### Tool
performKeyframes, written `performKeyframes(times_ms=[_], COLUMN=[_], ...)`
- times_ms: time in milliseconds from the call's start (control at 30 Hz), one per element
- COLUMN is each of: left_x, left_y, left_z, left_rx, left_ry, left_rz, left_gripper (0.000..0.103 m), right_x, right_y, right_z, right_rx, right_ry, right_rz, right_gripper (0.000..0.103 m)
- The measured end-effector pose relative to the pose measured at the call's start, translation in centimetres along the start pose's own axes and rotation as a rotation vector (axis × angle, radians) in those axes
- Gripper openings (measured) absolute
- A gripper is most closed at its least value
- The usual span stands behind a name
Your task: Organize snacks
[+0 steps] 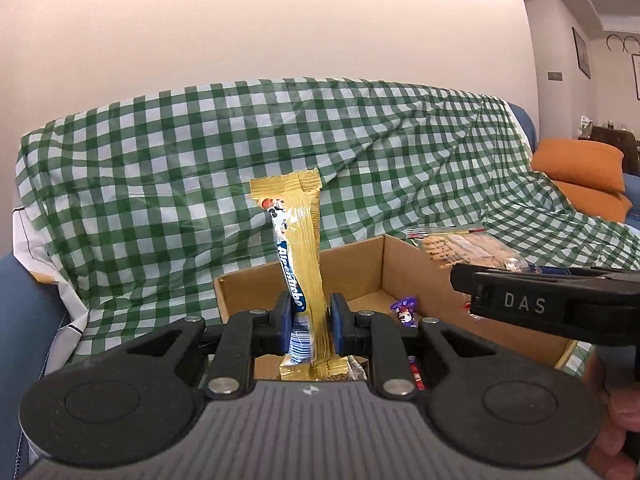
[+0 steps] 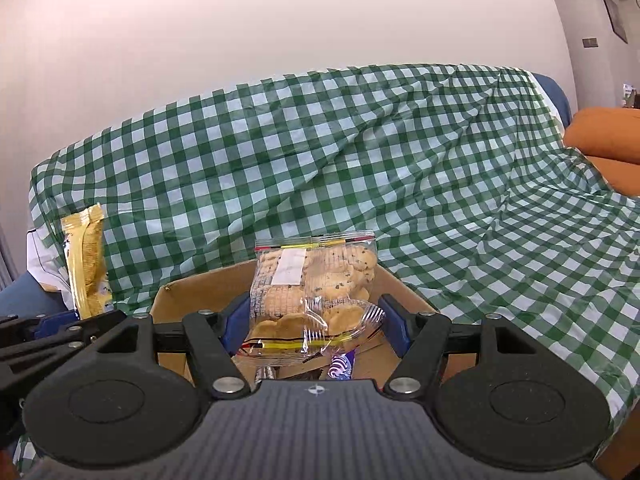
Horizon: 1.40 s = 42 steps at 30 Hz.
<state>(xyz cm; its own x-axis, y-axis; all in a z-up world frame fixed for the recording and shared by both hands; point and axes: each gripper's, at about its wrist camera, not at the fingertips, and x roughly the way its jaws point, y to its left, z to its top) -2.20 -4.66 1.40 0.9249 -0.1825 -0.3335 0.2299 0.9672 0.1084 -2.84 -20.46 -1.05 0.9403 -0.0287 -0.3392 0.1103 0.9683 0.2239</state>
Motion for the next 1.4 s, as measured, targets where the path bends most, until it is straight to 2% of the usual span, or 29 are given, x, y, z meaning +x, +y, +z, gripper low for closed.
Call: performKeyframes(times_ms=[400, 433, 500, 600, 733, 767, 833, 867, 1000, 1067, 1133, 1167, 1267, 1333, 1400], left_x=[0.0, -0.1, -0.2, -0.4, -0.7, -0.7, -1.1, -1.3, -3.1, -3.9, -4.7, -5.3, -8.0, -9.1, -9.0], left_y=[0.1, 0.0, -0.2, -0.2, -0.1, -0.1, 0.1, 0.2, 0.7, 0.7, 0.4, 0.2, -0.7, -1.4, -2.3], left_z=[-0.1, -0.1, -0.2, -0.3, -0.3, -0.3, -0.3, -0.2, 0.7, 1.7, 2.9, 3.4, 4.5, 4.7, 3.6], left_rx=[-0.003, 0.0, 0.016, 0.029, 0.03, 0.03, 0.031, 0.03, 0.016, 0.01, 0.017, 0.013, -0.018, -0.032, -0.022], left_ry=[0.002, 0.003, 0.006, -0.004, -0.003, -0.003, -0.005, -0.004, 0.006, 0.032, 0.09, 0.092, 0.019, -0.003, 0.023], left_rz=[-0.012, -0.011, -0.01, -0.007, -0.005, -0.006, -0.012, -0.016, -0.023, -0.027, -0.033, -0.037, -0.016, -0.03, -0.042], left_gripper=[0.022, 0.024, 0.039, 0.039, 0.04, 0.043, 0.057, 0.067, 0.083, 0.087, 0.087, 0.088, 0.103, 0.103, 0.103], right_x=[-0.6, -0.6, -0.5, -0.3, 0.0, 0.0, 0.0, -0.1, -0.5, -0.8, -1.2, -1.4, -2.1, -3.0, -3.7], right_y=[0.1, 0.1, 0.1, 0.2, 0.2, 0.2, 0.3, 0.3, 0.2, 0.2, 0.1, 0.1, -0.7, -1.4, -2.3], right_z=[0.0, 0.1, 0.1, 0.0, 0.0, 0.0, 0.0, 0.1, 0.7, 1.6, 2.6, 3.1, 4.1, 4.0, 3.4], right_rx=[0.005, 0.004, 0.006, 0.001, 0.005, 0.003, 0.004, 0.004, 0.001, -0.009, -0.028, -0.037, -0.087, -0.138, -0.181], right_ry=[-0.018, -0.016, -0.007, -0.001, 0.014, 0.014, 0.013, 0.014, 0.04, 0.063, 0.089, 0.104, 0.151, 0.15, 0.15], right_rz=[-0.011, -0.009, -0.004, -0.019, -0.018, -0.019, -0.016, -0.015, -0.008, -0.002, 0.003, 0.007, 0.055, 0.067, 0.051], right_gripper=[0.069, 0.069, 0.071, 0.082, 0.083, 0.083, 0.083, 0.084, 0.092, 0.097, 0.101, 0.102, 0.102, 0.102, 0.102])
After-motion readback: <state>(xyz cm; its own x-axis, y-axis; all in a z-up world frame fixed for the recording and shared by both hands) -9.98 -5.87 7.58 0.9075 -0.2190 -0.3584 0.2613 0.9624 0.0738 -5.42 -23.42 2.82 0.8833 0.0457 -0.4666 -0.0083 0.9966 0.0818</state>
